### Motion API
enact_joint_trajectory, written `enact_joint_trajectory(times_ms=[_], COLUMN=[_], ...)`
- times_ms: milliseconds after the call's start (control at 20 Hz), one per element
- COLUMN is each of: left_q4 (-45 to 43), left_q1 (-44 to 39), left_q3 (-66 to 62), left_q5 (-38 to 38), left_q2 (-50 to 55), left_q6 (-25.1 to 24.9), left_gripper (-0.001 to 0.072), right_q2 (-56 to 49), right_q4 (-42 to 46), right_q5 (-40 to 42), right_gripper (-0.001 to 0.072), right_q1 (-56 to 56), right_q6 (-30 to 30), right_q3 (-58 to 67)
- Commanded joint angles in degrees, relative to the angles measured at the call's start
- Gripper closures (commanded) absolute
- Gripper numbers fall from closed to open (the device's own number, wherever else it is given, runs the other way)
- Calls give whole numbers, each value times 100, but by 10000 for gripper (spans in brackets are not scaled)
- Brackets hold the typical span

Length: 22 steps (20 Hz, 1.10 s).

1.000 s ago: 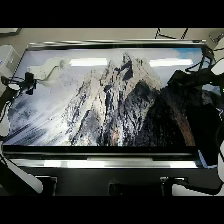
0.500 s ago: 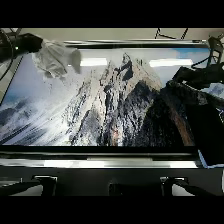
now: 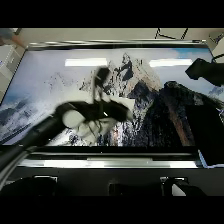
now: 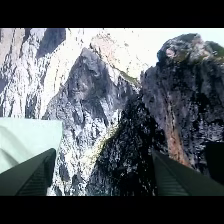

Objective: Fold the clothes and pants, and hang the long-sleeved shirts on hangers.

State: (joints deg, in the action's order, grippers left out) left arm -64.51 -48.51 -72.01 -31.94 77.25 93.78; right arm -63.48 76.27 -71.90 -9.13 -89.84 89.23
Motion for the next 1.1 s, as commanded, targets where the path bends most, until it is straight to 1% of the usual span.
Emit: enact_joint_trajectory(times_ms=[0,50,100,200,250,300,350,400,450,550,600,650,800,850,900,1050], left_q4=[94,-44,-385,-1300,-1580,-1604,-1410,-1095,-857,-575,-562,-492,317,634,765,780], left_q1=[-745,-535,-173,752,1257,1814,2271,2664,2920,3200,3252,3268,3270,3257,3220,2988], left_q3=[-22,-208,-424,-691,-686,-616,-461,-162,219,1119,1458,1742,2369,2542,2658,2817], left_q5=[2,-667,-1545,-3051,-3558,-4015,-4374,-4684,-4822,-4701,-4503,-4247,-3617,-3427,-3257,-2667], left_q2=[822,807,704,361,162,-20,-138,-234,-319,-540,-627,-684,-590,-568,-562,-549], left_q6=[861,695,538,505,503,505,463,162,-39,-260,-286,-435,-667,-688,-682,-643], left_gripper=[-10,-11,-10,-11,-10,-10,-10,-10,-11,-10,-10,-10,-9,-9,-8,3], right_q2=[111,66,-13,-326,-551,-754,-990,-1211,-1392,-1698,-1832,-1943,-2240,-2326,-2413,-2614], right_q4=[203,227,243,170,15,-170,-420,-660,-815,-870,-870,-901,-1132,-1172,-1209,-1488], right_q5=[-111,-201,-328,-822,-1128,-1305,-1528,-1674,-1746,-1762,-1690,-1598,-1274,-1198,-1141,-1025], right_gripper=[36,36,35,33,30,15,10,4,-5,-5,-5,-5,-5,-5,-5,-3], right_q1=[2,4,2,4,4,4,4,4,4,4,4,4,4,7,15,15], right_q6=[-101,-101,-101,-98,-94,-72,-28,138,278,378,378,378,378,376,378,378], right_q3=[4,4,2,2,-39,-157,-334,-588,-868,-1440,-1683,-1867,-2203,-2245,-2282,-2426])
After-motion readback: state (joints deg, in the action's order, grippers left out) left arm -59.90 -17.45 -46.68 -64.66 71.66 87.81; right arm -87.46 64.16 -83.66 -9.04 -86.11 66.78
